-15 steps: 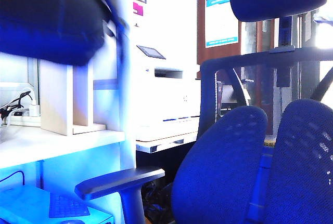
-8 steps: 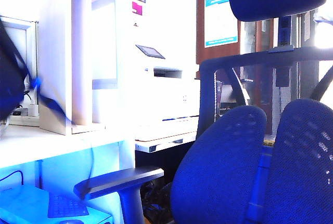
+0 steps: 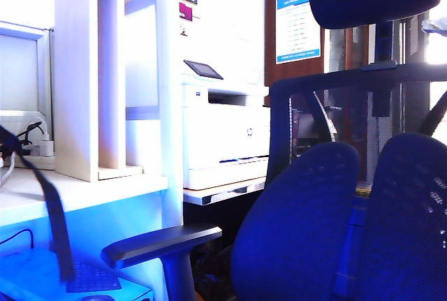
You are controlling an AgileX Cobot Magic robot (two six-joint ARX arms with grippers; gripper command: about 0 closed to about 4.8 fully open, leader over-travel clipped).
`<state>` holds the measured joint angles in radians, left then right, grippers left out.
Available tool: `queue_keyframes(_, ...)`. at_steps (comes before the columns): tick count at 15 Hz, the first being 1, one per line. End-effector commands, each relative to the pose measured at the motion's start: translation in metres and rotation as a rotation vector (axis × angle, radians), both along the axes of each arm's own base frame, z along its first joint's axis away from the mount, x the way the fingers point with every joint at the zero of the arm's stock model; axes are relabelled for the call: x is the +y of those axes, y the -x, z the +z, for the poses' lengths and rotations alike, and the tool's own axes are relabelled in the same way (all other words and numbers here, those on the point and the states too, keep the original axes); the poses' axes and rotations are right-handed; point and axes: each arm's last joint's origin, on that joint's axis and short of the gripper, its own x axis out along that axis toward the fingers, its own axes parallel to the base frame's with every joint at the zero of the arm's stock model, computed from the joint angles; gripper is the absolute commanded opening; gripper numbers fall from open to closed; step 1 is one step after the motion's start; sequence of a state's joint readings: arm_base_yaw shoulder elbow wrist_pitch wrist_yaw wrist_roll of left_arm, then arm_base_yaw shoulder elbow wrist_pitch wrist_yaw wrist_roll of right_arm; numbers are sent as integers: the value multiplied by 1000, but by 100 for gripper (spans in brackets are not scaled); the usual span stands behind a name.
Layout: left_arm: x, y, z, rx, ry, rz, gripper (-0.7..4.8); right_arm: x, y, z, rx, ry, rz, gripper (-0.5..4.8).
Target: Grab the backpack from the chair and place it on the desk.
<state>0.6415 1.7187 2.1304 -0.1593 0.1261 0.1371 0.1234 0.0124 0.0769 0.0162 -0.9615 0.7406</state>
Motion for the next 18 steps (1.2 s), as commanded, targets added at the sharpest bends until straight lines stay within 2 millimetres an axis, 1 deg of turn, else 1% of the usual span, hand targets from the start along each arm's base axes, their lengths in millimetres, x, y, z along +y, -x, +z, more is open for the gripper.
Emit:
queue_keyframes(1,1,2,9,-71,-26,71,-5,0,0,2,-10,-2,-1,305)
queue_keyframes(2,5,-1,1,-22,24,123,-4,0,0,2,-11,-2,-1,305)
queue_keyframes(4,12,-7,-15,82,98,153,0,0,0,2,-9,-2,-1,305)
queue_keyframes(5,15,-7,-21,116,127,163,19,0,0,2,-9,-2,-1,305)
queue_keyframes(7,18,-9,-31,163,213,201,134,0,0,2,-4,-5,-1,305)
queue_keyframes(8,20,-10,-35,187,228,206,168,0,0,2,-1,-7,0,305)
queue_keyframes(9,22,-12,-38,200,236,210,188,0,0,2,0,-7,0,305)
queue_keyframes(11,23,-11,-43,237,261,220,200,0,0,2,-1,-7,0,305)
queue_keyframes(12,26,-13,-50,273,285,256,222,0,0,2,-1,-7,0,305)
queue_keyframes(13,28,-15,-61,351,332,260,273,0,0,2,-3,-8,0,305)
queue_keyframes(15,34,-20,-82,471,404,264,351,0,0,2,-4,-8,1,305)
queue_keyframes(16,35,-21,-88,501,421,266,352,0,0,2,-4,-8,1,305)
queue_keyframes(18,37,-22,-96,563,438,276,406,0,0,2,-4,-8,1,305)
